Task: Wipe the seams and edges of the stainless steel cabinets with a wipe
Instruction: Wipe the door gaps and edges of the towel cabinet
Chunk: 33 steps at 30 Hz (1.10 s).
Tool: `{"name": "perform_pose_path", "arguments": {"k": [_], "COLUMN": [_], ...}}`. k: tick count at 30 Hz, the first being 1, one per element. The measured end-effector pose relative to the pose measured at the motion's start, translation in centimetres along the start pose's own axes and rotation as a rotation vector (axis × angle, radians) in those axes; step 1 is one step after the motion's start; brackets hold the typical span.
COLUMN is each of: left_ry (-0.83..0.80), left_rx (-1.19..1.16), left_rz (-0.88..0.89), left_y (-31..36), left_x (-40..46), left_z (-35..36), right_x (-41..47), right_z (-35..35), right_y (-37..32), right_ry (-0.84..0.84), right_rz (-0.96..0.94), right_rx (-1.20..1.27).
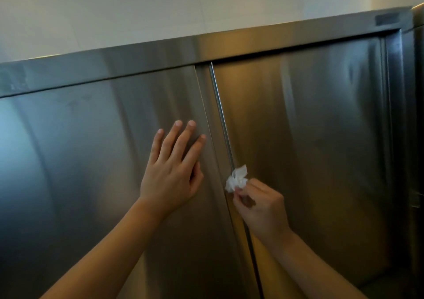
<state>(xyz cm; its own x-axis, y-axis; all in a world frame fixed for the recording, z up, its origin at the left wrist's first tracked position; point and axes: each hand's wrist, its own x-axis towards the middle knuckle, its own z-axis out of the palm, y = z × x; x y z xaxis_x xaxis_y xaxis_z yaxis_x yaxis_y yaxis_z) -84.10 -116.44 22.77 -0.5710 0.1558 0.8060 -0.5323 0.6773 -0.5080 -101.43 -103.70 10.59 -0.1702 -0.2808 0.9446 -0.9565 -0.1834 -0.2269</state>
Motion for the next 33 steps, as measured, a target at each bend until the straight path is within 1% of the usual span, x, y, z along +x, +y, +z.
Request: {"name": "perform_pose_path", "arguments": {"k": [2,3,5,7,10,13,18,20,23,27,33], "left_ry": [0.003,0.004,0.002,-0.002,-0.006,0.004,0.004,0.011,0.027,0.014,0.009], "left_rx": [-0.001,0.002,0.009,0.011,0.008,0.014,0.020,0.023,0.025,0.033,0.029], "left_rz": [0.002,0.004,0.010,0.012,0.013,0.011,0.007,0.007,0.010,0.015,0.006], "left_y": [0.0,0.0,0.0,0.0,0.0,-0.1,0.0,0.0,0.0,0.0,0.0], "left_x": [0.0,0.0,0.0,0.1,0.1,0.1,0.0,0.0,0.0,0.0,-0.1], "left_z": [-0.1,-0.2,-0.2,-0.1,-0.1,-0.1,0.0,0.1,0.2,0.2,0.3], "right_x": [-0.6,-0.5,0.7,3.1,8.2,13.7,22.1,23.7,22.5,18.1,10.9], "right_z": [-0.6,-1.0,-2.2,-3.5,-4.9,-5.7,-5.5,-4.3,-1.9,-0.9,-0.1], "right_y": [0.2,0.0,-0.8,-1.8,-3.5,-5.2,-5.3,-4.7,-3.8,-3.3,-2.1], "right_ry": [-0.045,-0.041,0.004,0.070,0.181,0.286,0.369,0.346,0.288,0.299,0.180], "right_rz": [0.022,0.029,0.046,0.003,-0.159,-0.255,-0.346,-0.359,-0.333,-0.334,-0.324], "right_rx": [0.036,0.056,0.093,0.096,0.039,-0.003,-0.174,-0.270,-0.279,-0.238,-0.221]}}
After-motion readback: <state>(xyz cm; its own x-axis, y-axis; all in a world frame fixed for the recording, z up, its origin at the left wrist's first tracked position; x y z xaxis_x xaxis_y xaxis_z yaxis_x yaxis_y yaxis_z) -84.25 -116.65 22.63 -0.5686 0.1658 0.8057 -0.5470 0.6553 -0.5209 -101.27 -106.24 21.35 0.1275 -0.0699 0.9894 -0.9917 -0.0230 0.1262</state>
